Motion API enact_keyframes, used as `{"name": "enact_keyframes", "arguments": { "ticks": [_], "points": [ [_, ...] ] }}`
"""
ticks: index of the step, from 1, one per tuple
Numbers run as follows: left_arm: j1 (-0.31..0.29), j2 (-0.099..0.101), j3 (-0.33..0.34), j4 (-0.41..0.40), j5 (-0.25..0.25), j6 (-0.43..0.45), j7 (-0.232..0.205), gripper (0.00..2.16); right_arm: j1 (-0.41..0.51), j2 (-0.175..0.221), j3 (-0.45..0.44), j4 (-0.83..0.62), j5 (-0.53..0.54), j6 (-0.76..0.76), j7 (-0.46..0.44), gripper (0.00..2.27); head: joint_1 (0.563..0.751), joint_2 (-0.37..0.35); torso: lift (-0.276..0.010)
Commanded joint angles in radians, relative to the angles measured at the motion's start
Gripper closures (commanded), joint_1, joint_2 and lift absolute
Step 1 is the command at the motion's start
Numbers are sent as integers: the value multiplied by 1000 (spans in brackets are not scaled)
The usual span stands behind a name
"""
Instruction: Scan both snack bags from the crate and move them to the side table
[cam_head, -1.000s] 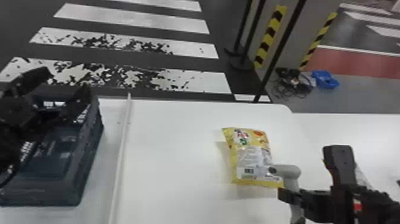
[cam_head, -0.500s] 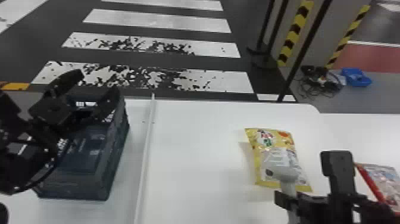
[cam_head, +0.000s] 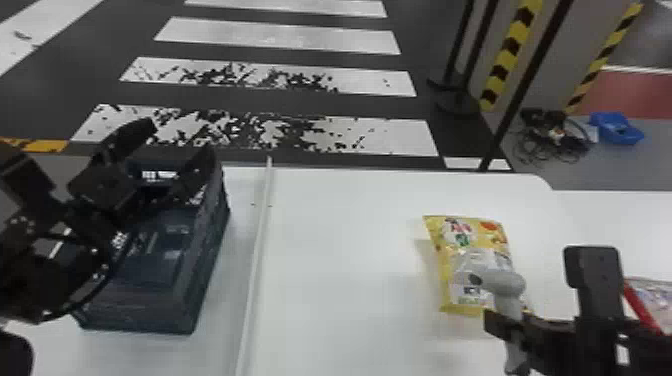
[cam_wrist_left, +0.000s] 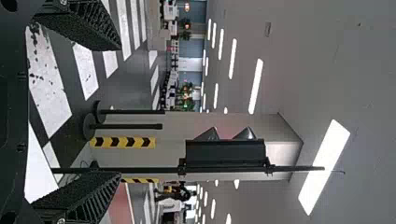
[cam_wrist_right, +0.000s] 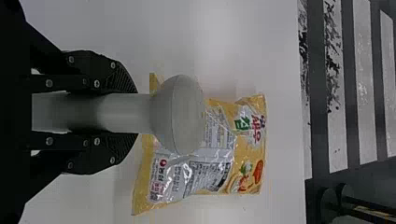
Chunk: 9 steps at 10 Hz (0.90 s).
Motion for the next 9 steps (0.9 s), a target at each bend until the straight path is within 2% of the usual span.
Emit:
{"name": "enact_keyframes", "arguments": {
  "ticks": [1,4,6,9],
  "points": [
    [2,-1,0,-3,-1,0,0,33,-66,-47,-54,74,-26,4,1,2223,695,-112,-95],
    [19,2,15,-11,-3,0,0,33,-244,-160,-157,337,-119,1,54,2223,695,-189,-95],
    [34,-7,28,-9,-14,0,0,33,-296,-237,-190,435,-138,-32,69,2223,695,-226,-95],
    [44,-24,28,-3,-40,6,0,33,-385,-309,-190,697,-148,-198,138,2223,695,-285,-95]
  ]
}}
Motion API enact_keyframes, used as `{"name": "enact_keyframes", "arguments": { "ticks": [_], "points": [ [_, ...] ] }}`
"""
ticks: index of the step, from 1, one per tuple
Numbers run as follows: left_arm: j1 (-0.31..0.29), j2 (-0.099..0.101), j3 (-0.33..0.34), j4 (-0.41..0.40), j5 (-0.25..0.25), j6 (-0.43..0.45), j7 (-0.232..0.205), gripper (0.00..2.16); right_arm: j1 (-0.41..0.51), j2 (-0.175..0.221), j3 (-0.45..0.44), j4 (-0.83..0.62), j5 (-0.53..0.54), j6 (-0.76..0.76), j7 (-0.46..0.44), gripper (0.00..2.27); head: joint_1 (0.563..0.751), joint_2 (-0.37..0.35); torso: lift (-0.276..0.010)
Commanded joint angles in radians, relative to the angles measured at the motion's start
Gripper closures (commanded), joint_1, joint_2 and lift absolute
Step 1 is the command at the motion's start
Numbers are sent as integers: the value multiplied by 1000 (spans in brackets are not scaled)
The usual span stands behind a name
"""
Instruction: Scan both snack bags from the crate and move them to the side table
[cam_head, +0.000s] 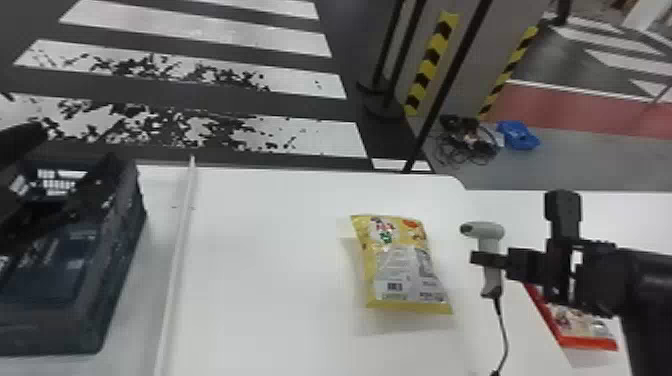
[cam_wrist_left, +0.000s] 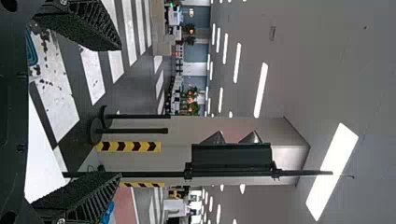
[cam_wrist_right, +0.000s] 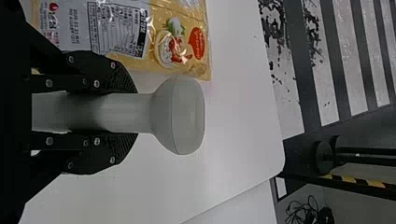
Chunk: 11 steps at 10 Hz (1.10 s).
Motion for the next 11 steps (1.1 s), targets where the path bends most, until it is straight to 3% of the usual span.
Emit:
{"name": "enact_keyframes", "arguments": {
  "ticks": [1,5,8,11],
  "points": [
    [11,-12,7,2,-12,1,0,33,-55,-29,10,151,-8,-98,33,2223,695,-291,-95],
    [40,-20,35,-3,-26,1,0,33,-202,-96,76,430,23,-171,41,2223,695,-328,-95],
    [40,-21,36,-4,-26,1,-8,33,-207,-102,88,513,15,-245,50,2219,695,-342,-95],
    [40,-24,36,-4,-26,-2,-9,33,-159,-76,99,513,4,-273,62,2219,695,-337,-95]
  ]
}}
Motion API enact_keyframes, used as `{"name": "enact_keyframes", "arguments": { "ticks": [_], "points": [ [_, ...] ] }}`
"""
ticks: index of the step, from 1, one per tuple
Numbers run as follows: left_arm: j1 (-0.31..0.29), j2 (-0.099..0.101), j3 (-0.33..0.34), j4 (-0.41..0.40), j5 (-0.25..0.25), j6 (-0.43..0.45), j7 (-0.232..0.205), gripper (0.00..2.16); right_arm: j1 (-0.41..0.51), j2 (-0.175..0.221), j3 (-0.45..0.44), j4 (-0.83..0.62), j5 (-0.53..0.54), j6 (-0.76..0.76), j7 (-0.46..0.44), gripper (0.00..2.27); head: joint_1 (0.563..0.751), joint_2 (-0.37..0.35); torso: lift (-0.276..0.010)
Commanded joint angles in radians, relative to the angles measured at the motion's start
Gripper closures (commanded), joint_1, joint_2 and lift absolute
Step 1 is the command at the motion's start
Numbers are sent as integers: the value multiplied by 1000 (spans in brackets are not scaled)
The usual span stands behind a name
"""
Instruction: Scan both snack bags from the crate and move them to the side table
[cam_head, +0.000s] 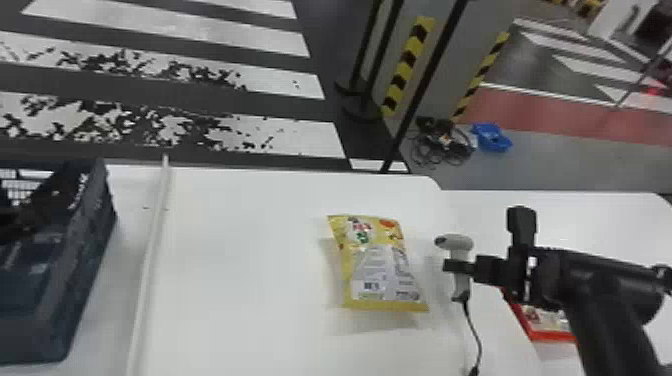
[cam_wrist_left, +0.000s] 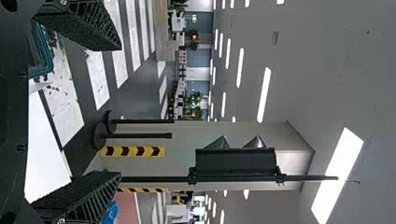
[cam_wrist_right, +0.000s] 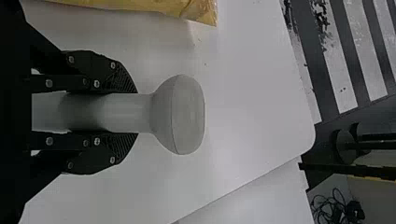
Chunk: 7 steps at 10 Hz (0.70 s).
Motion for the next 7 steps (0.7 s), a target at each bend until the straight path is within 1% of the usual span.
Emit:
{"name": "enact_keyframes", "arguments": {
  "ticks": [1,3,4,5,6,7],
  "points": [
    [0,0,0,0,0,-1,-4,33,17,4,10,0,1,-28,0,2216,695,-331,-95],
    [3,0,-2,0,0,-1,-9,33,28,4,18,5,10,-83,8,2206,695,-327,-95],
    [2,-3,-5,0,0,-1,-10,33,28,4,18,20,12,-111,8,2098,695,-328,-95],
    [-3,-5,-8,2,0,-1,-10,33,31,4,18,25,9,-129,5,1733,695,-331,-95],
    [-8,-6,-9,3,0,-1,-10,33,35,4,18,25,4,-141,5,819,695,-335,-95],
    [-11,-6,-11,5,0,-1,-10,33,35,3,18,23,3,-145,7,363,695,-337,-95]
  ]
}}
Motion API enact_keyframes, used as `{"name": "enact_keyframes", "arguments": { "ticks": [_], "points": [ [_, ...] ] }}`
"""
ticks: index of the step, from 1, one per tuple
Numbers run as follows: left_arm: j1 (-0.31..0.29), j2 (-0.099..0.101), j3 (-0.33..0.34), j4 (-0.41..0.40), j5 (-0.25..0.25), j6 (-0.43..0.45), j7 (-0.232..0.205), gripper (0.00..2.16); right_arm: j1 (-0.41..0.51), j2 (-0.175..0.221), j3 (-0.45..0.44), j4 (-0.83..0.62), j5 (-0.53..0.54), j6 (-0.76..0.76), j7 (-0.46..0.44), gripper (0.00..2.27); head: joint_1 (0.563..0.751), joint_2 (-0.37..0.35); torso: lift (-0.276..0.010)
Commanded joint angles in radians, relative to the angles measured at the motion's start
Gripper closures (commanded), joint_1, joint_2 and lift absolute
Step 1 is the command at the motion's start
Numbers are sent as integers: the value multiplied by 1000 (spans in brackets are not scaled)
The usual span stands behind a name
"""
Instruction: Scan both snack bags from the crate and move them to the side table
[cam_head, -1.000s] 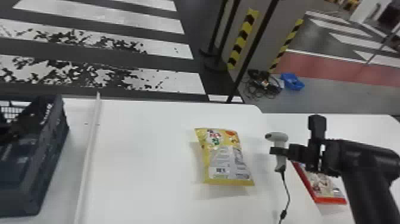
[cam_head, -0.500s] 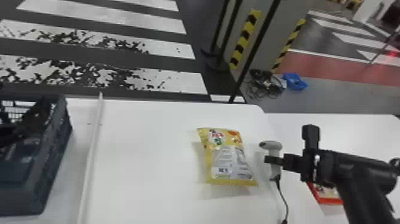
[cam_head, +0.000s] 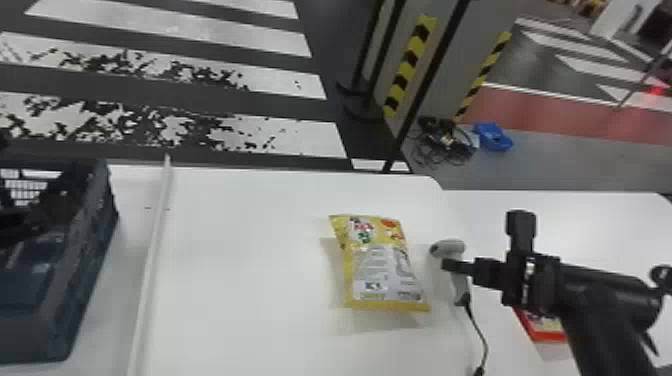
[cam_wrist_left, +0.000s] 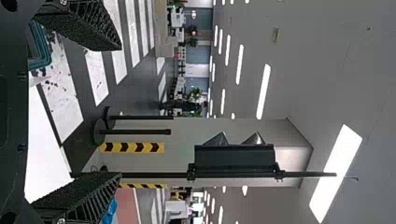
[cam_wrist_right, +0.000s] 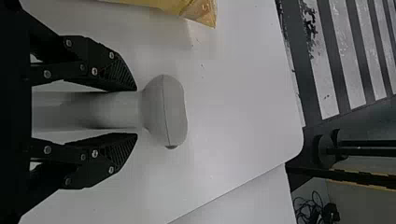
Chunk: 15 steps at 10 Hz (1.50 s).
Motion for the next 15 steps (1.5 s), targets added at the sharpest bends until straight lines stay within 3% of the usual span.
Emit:
{"name": "enact_keyframes", "arguments": {
  "ticks": [1,2,3,5,8,10,13,15],
  "points": [
    [-4,-3,-3,1,0,0,0,33,1,0,0,0,-3,-6,1,279,695,-337,-95],
    [-5,-3,-3,2,0,0,0,33,1,0,2,0,-3,-6,1,107,695,-337,-95],
    [-7,-3,-3,2,-2,0,0,33,10,0,0,-5,-6,-24,-2,100,695,-337,-95],
    [-8,-3,-3,7,0,0,0,33,131,31,-28,-229,-13,0,-45,73,695,-338,-95],
    [-8,-5,-4,8,0,0,0,33,252,83,-74,-563,-34,221,-99,83,695,-310,-95],
    [-16,-5,-12,16,0,0,-2,33,295,143,-69,-746,-36,335,-99,87,695,-277,-95],
    [-21,0,-18,18,0,0,-2,33,243,195,-2,-790,-22,390,-80,93,695,-215,-95],
    [-21,3,-16,19,5,0,-2,33,154,212,64,-643,30,310,-41,93,695,-175,-95]
  ]
}}
